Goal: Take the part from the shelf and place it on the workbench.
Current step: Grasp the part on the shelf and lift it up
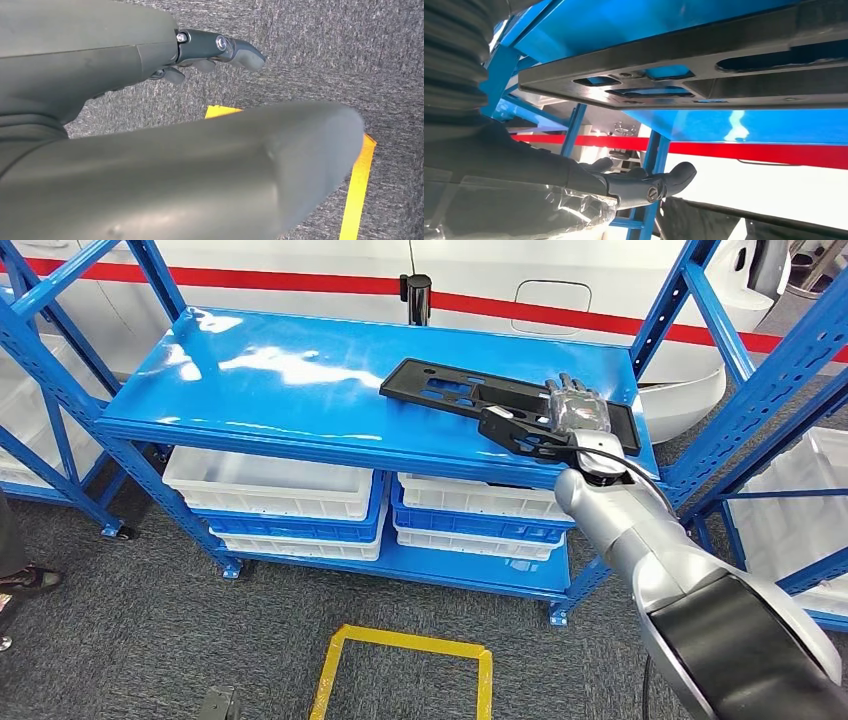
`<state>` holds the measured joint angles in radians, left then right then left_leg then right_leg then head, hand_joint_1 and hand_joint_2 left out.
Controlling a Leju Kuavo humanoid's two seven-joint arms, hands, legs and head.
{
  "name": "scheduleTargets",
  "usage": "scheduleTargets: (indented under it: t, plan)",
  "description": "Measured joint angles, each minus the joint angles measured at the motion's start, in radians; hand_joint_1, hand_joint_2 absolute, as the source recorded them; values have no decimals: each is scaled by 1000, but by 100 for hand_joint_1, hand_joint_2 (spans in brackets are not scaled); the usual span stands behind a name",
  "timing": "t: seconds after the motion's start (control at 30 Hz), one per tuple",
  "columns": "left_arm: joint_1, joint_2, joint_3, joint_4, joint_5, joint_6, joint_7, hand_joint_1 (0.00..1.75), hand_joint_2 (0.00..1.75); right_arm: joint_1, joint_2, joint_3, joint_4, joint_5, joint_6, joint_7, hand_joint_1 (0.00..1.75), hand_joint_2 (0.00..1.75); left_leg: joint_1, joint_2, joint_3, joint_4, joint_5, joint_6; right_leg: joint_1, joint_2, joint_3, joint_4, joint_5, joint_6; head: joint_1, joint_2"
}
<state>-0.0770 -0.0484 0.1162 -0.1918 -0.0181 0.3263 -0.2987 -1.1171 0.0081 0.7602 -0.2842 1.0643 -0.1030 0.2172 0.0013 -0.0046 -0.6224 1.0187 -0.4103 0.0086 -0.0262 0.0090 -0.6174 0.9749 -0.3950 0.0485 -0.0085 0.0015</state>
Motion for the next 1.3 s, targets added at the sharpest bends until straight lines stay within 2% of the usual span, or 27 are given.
scheduleTargets:
  t: [0.93, 1.0, 1.1, 1.17, 1.23, 1.27, 1.3]
  plan:
    - [-3, 0, 1, 0, -4, 7, 0, 0, 0, 3, -1, -17, 0, 8, -2, -9, 0, 175, 0, 0, 0, 0, 0, 0, 0, 0, 0, 0, 0, 0, 0, 0]
    - [-4, 2, 3, 0, -4, 7, 0, 0, 0, 4, 1, -17, 0, 11, -2, -10, 0, 175, -3, 0, -2, 3, -3, 7, -8, 0, 2, -4, 2, 6, -1, 0]
    - [-4, 4, 7, 0, -4, 7, -2, 0, 0, 5, 6, -18, 0, 13, -2, -10, 0, 175, -1, 2, 6, -7, -2, 27, -17, -1, 2, -6, 2, 17, 0, 0]
    - [-6, 3, 10, -1, -3, 7, -5, 0, 0, 4, 7, -20, 0, 15, -3, -10, 0, 175, 2, 5, 21, -28, 7, 38, -10, -2, -27, 55, -29, 8, 2, 0]
    - [-8, 3, 13, -2, -2, 7, -7, 0, 0, 7, 7, -21, 0, 17, -3, -10, 0, 175, 0, 7, 27, -36, 10, 45, -6, -4, -96, 192, -85, -12, 2, 0]
    - [-8, 4, 15, -2, -1, 6, -8, 0, 0, 11, 7, -21, 0, 18, -3, -10, 0, 175, -1, 6, 27, -36, 10, 46, -4, -4, -130, 257, -105, -18, 2, 0]
    - [-8, 4, 17, -2, 0, 4, -8, 0, 0, 15, 6, -21, 1, 18, -3, -11, 0, 175, -3, 5, 28, -36, 8, 46, -1, -4, -152, 294, -113, -20, 2, 0]
